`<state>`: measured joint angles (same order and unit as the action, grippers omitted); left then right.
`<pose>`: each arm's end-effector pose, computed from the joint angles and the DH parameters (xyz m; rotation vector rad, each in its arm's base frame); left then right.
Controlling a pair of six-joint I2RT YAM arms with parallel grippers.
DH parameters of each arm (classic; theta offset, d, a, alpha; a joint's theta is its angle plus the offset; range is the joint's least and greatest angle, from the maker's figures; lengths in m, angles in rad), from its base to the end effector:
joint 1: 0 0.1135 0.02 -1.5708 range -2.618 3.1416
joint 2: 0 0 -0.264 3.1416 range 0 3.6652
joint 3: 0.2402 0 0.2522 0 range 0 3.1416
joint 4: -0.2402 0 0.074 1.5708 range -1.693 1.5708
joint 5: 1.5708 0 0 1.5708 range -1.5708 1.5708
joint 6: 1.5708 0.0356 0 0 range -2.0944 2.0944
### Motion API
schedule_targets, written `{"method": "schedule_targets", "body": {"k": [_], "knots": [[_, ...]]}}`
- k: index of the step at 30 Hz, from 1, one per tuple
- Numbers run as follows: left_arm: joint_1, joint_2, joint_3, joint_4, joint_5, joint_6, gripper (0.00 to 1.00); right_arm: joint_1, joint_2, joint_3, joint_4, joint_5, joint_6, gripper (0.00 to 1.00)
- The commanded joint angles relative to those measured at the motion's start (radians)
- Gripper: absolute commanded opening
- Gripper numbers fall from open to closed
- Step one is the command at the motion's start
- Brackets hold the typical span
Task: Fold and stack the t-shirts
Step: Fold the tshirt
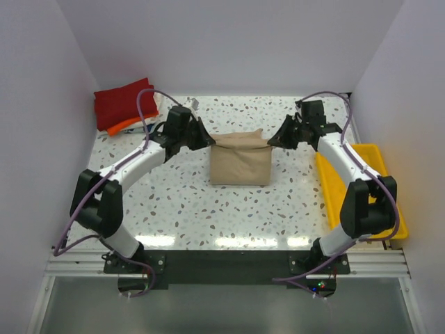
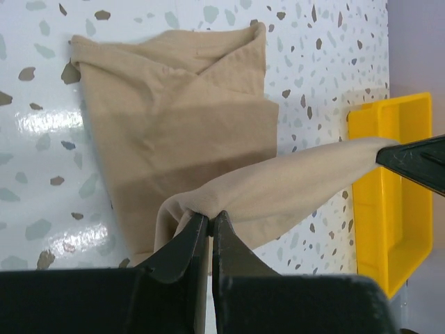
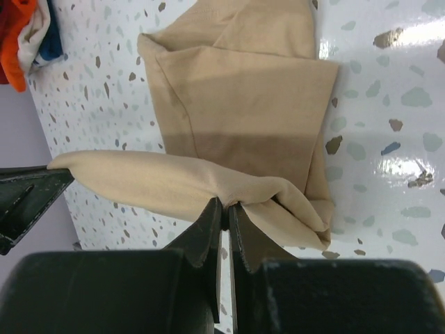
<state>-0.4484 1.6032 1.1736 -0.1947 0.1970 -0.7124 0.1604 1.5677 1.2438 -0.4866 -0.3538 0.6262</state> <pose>0.3255 -0.1643 0.2662 -0.1886 2.3106 -0.8415 0.3381 0.0672 0.2786 0.3964 2.4317 0.7821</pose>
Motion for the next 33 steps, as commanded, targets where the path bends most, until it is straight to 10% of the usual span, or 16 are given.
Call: {"method": "schedule_targets", "body": {"k": [1, 18, 23, 25, 28, 33], "knots": [[0.034, 0.061, 0.096, 0.057, 0.064, 0.019, 0.00, -0.015, 0.058, 0.100, 0.040, -0.008, 0.020, 0.00], [0.158, 0.383, 0.303, 0.129, 0.185, -0.024, 0.00, -0.032, 0.468, 0.439, 0.059, -0.053, 0.043, 0.01], [0.191, 0.484, 0.377, 0.179, 0.216, -0.009, 0.00, -0.045, 0.596, 0.543, 0.095, -0.065, 0.038, 0.15], [0.208, 0.538, 0.419, 0.254, 0.254, -0.004, 0.11, -0.055, 0.670, 0.607, 0.138, -0.076, 0.033, 0.32], [0.247, 0.583, 0.483, 0.305, 0.282, 0.024, 0.54, -0.065, 0.735, 0.716, 0.102, -0.099, -0.012, 0.54], [0.292, 0.510, 0.427, 0.343, 0.288, -0.004, 0.63, -0.064, 0.657, 0.686, 0.092, -0.034, -0.060, 0.74]]}}
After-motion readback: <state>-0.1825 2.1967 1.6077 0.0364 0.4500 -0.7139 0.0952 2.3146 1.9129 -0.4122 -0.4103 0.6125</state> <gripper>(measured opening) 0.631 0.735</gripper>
